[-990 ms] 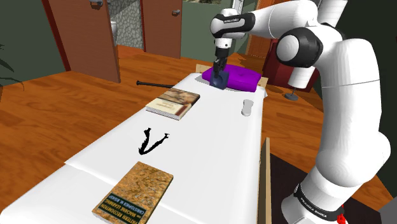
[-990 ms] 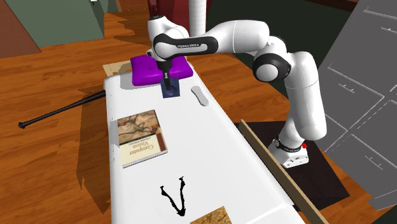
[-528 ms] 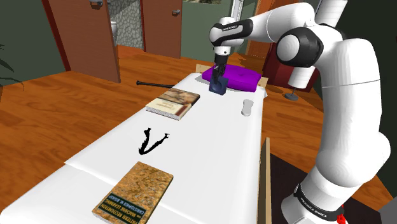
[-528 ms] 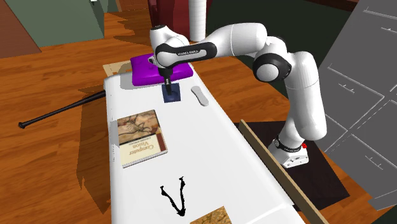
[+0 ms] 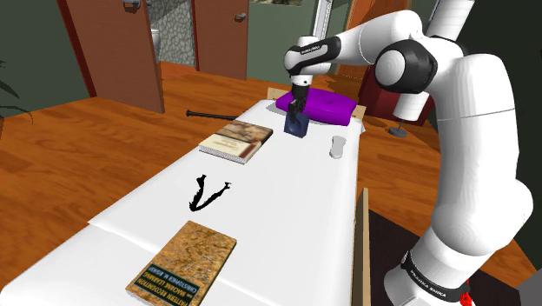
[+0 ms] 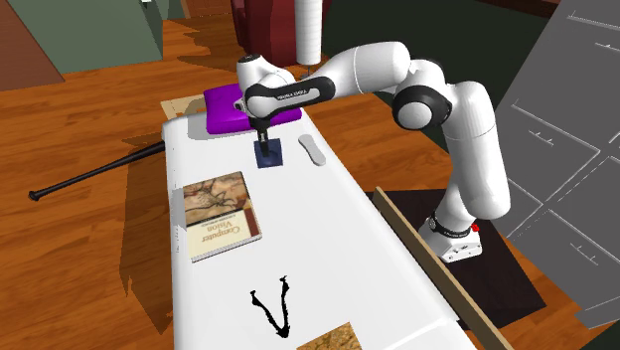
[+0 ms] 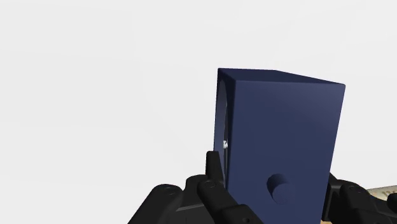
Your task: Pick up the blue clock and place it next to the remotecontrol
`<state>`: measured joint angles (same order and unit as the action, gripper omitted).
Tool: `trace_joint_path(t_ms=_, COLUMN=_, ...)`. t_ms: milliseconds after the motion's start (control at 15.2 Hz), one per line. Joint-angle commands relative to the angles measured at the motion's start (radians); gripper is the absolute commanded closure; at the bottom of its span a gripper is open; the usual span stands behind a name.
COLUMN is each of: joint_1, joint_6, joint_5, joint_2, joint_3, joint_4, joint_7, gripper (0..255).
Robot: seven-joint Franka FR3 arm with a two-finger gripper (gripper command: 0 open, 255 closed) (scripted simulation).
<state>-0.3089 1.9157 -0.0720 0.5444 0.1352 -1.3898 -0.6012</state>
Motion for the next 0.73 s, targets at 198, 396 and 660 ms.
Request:
trace_joint_path(t_ms=198, joint_1=0.001, joint_6=0.061, joint_5=-0.003, joint_2=0.016, joint_3=-0.002, joint_4=-0.044, joint_7=-0.002, gripper=255)
trace_joint_path(t_ms=396, joint_1=0.001, joint_6=0.083, joint_5=-0.004, joint_2=0.024, joint_3=-0.002, joint_4=-0.058, joint_7=-0.003, gripper=255)
trace_joint_path(t_ms=660, joint_1=0.001, joint_6=0.083, joint_5=-0.004, joint_2=0.024, joint_3=-0.002, joint_4=-0.058, joint_7=-0.003, gripper=255)
